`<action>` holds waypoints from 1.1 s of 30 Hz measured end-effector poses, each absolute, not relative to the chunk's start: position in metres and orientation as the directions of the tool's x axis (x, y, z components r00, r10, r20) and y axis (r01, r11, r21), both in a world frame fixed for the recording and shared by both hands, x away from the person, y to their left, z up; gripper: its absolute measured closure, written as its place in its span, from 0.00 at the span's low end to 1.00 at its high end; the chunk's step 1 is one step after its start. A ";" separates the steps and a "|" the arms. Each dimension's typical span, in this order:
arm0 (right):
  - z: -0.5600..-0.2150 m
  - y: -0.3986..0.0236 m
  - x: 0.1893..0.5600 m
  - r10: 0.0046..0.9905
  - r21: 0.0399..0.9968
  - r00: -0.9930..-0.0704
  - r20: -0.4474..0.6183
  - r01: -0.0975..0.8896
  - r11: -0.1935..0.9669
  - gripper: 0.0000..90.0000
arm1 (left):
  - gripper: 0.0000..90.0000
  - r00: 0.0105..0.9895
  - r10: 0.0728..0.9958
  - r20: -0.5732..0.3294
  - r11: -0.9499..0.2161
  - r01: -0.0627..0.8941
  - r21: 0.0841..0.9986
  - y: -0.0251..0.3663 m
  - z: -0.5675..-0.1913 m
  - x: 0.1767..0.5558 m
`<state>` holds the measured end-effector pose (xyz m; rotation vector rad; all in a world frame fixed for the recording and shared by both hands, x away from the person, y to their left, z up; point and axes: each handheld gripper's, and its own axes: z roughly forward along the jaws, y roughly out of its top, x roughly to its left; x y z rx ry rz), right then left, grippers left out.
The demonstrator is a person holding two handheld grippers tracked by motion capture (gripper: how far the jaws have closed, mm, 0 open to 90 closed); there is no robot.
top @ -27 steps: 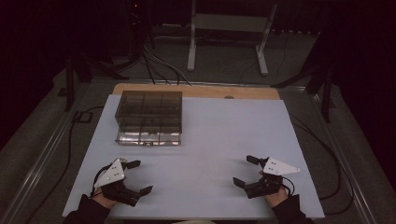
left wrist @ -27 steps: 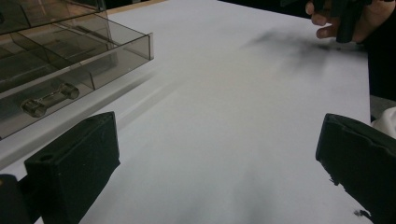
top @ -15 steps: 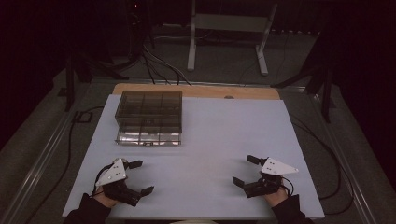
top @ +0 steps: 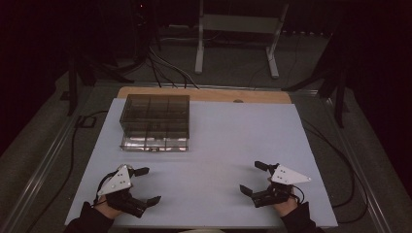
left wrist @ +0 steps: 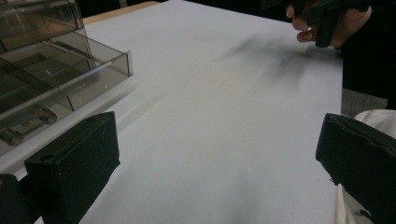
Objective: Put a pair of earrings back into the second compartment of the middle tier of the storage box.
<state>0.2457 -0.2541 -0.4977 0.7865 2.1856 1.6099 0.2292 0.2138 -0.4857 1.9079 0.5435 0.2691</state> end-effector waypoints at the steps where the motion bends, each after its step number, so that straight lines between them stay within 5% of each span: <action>1: -0.498 -0.254 0.246 0.595 0.945 -0.801 0.069 0.243 0.217 0.00 | 0.00 0.868 0.492 -0.068 -0.309 0.247 0.919 0.214 -0.484 0.229; 33: -0.499 -0.256 0.248 0.597 0.944 -0.797 0.094 0.262 0.202 0.00 | 0.00 0.663 0.745 -0.080 -0.161 0.294 0.942 0.267 -0.466 0.243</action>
